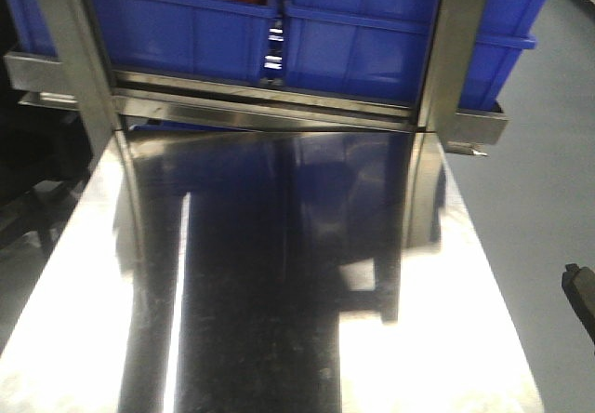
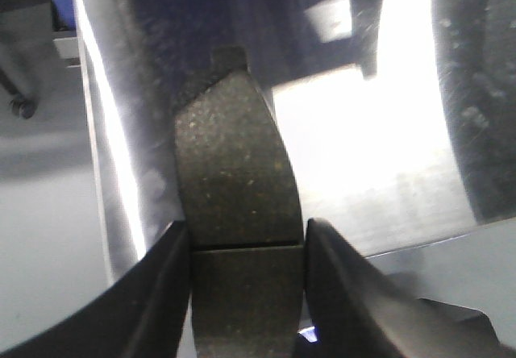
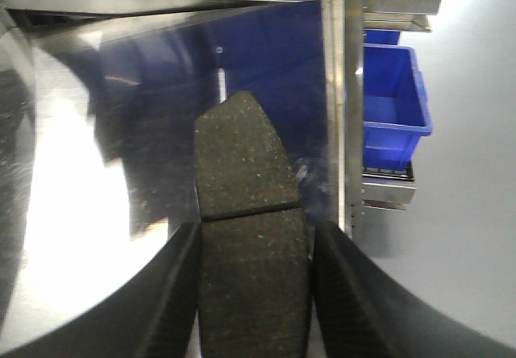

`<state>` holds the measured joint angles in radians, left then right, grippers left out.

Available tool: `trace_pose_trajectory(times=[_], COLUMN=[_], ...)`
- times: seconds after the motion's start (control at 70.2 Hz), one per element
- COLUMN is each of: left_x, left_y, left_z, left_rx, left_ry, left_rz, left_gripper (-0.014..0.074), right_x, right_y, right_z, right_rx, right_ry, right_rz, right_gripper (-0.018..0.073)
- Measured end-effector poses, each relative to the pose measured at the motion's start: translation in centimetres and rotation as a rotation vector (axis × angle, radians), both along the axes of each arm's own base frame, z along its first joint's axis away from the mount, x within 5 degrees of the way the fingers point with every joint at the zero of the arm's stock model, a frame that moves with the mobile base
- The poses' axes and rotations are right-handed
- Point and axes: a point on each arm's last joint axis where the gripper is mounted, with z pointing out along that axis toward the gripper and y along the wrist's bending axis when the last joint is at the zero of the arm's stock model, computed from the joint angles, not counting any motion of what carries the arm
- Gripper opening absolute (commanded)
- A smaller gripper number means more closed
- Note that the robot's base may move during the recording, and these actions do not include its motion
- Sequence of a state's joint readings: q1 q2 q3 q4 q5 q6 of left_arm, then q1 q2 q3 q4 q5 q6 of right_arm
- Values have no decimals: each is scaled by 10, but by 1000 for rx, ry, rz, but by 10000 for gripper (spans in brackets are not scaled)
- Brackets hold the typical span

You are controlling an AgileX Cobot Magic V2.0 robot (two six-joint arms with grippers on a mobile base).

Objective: Move and align brake pads A on conveyor
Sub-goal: 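Back away from the table and drive along the yellow line toward the cones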

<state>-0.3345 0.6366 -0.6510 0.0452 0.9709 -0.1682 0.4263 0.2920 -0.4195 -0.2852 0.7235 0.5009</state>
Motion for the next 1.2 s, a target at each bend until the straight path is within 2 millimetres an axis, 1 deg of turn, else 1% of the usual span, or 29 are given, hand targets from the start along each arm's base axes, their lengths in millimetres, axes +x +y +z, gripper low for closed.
trace_pose_trajectory(times=[1.197], left_x=[0], left_y=[0], left_z=[0], left_rx=[1], left_ry=[0], left_rz=[0], left_gripper=[-6], right_x=[0], right_y=[0], right_z=[0], right_rx=[-1], right_ry=[0], right_rz=[0], right_gripper=[39])
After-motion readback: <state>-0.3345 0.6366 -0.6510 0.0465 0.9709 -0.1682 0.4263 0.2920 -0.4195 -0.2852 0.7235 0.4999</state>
